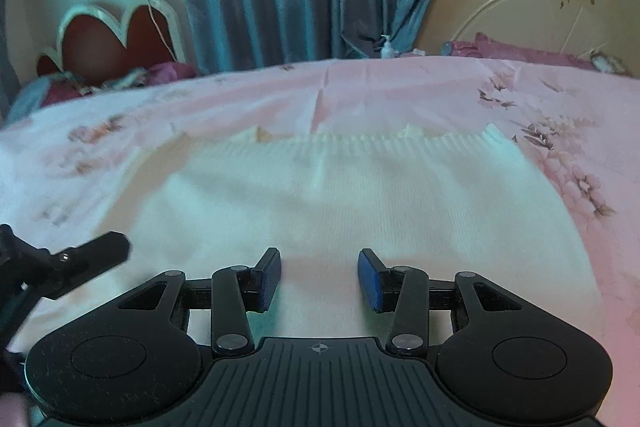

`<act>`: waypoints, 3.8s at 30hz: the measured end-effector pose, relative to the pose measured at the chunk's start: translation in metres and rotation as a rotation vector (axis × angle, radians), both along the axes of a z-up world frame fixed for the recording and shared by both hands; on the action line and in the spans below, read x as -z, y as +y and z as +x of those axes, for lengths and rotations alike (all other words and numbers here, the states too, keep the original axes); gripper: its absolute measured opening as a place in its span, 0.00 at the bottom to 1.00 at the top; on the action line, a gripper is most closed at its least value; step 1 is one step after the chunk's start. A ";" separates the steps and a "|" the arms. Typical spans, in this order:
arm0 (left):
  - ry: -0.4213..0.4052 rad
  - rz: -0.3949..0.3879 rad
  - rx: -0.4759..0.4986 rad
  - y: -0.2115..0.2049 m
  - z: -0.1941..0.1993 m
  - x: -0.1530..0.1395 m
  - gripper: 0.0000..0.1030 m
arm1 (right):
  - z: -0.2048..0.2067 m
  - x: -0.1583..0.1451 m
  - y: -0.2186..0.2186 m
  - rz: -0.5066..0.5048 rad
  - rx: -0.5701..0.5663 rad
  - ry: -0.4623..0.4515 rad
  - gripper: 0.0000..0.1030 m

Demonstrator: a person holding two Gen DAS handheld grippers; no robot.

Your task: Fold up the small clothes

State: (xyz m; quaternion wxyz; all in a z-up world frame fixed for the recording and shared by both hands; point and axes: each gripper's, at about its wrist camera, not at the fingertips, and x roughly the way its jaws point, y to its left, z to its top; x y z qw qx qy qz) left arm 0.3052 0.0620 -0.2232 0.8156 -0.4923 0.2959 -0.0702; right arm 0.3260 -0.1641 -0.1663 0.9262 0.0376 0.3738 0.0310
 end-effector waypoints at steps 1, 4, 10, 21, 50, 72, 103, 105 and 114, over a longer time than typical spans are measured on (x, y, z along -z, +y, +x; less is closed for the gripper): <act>0.016 -0.011 -0.021 0.003 0.001 0.005 0.29 | 0.000 0.004 0.003 -0.027 -0.012 -0.006 0.42; 0.034 -0.036 -0.040 0.008 0.000 0.011 0.19 | 0.000 0.003 0.005 -0.046 -0.027 -0.001 0.42; 0.021 0.024 -0.053 0.002 -0.002 0.002 0.14 | -0.004 0.011 0.009 -0.096 -0.075 -0.033 0.42; -0.106 0.374 0.028 -0.039 -0.007 -0.066 0.07 | -0.005 -0.013 -0.050 0.166 -0.093 -0.037 0.42; -0.248 0.752 0.785 -0.240 -0.079 -0.067 0.64 | -0.044 -0.022 -0.217 0.513 0.020 0.067 0.42; -0.138 0.660 0.435 -0.142 -0.036 -0.089 0.66 | 0.006 -0.046 -0.191 0.224 -0.186 -0.022 0.16; -0.019 0.655 0.630 -0.168 -0.014 -0.049 0.64 | -0.112 -0.001 -0.221 0.406 -0.018 0.216 0.07; 0.002 0.629 0.613 -0.164 -0.011 -0.055 0.62 | -0.109 -0.008 -0.222 0.394 -0.047 0.221 0.08; -0.048 0.551 0.505 -0.157 0.044 -0.087 0.63 | -0.074 -0.051 -0.236 0.394 0.016 0.043 0.54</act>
